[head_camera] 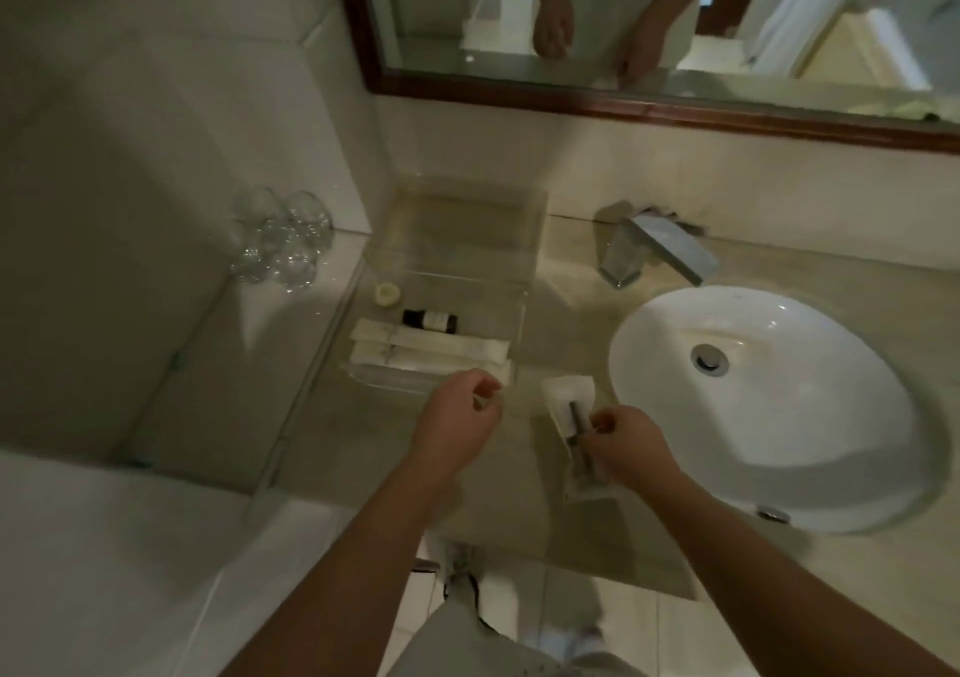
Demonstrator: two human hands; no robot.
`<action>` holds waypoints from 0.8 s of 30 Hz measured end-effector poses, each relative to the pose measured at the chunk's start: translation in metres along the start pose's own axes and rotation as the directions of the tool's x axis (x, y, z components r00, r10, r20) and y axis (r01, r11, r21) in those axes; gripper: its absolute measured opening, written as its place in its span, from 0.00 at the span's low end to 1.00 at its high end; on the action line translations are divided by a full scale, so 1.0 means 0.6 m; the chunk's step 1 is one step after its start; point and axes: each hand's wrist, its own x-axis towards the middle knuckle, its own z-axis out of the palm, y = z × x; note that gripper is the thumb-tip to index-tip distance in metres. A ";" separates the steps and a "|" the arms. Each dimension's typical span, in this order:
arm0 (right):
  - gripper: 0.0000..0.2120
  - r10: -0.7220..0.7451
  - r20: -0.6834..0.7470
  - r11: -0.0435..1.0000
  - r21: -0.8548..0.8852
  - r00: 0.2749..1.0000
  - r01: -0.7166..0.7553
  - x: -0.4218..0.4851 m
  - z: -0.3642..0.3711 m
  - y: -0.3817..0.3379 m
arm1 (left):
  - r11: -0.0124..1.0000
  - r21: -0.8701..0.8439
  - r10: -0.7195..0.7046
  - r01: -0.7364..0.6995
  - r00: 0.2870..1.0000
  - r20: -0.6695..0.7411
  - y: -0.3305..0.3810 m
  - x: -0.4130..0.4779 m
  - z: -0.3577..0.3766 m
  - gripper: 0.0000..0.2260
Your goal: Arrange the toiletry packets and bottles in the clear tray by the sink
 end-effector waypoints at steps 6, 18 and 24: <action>0.04 -0.004 0.007 0.904 0.427 1.000 0.000 0.037 0.011 -0.137 | 0.999 -0.036 -0.019 0.016 0.998 -0.066 -0.034 0.064 -0.057 0.06; 0.14 -0.006 -0.155 0.998 -0.064 0.988 -0.004 0.152 0.050 -0.244 | 0.970 0.165 0.136 -0.180 0.961 0.243 -0.017 0.154 -0.066 0.15; 0.17 -0.356 -0.224 0.903 -0.331 0.907 0.274 0.140 0.076 -0.206 | 0.889 0.380 0.183 -0.255 0.959 0.217 -0.028 0.155 -0.034 0.17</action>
